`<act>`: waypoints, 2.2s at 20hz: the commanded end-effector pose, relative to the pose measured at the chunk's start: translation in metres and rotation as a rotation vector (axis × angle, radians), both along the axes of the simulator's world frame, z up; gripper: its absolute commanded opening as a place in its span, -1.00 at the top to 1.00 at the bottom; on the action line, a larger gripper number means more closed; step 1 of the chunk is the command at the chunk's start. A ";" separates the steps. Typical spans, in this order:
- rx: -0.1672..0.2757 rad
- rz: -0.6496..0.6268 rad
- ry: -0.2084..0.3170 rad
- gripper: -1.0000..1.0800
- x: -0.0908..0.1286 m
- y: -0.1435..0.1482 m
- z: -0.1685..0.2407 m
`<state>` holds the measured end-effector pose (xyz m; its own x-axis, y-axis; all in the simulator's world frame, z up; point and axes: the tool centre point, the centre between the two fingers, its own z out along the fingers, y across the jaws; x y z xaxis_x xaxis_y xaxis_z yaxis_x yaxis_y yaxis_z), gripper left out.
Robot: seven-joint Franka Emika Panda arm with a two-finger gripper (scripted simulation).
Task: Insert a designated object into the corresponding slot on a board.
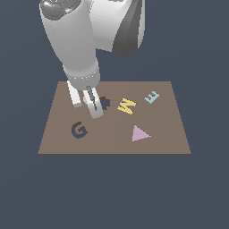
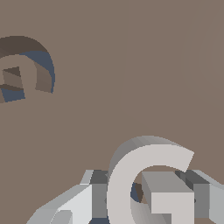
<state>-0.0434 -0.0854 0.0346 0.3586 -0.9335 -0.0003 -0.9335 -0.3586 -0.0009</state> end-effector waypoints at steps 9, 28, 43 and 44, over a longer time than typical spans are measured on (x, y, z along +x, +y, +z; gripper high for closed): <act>0.000 -0.396 -0.001 1.00 0.037 0.008 0.002; 0.001 -1.091 0.001 1.00 0.099 -0.016 0.005; 0.001 -1.358 0.001 1.00 0.115 -0.038 0.006; 0.001 -1.365 0.001 1.00 0.116 -0.038 0.006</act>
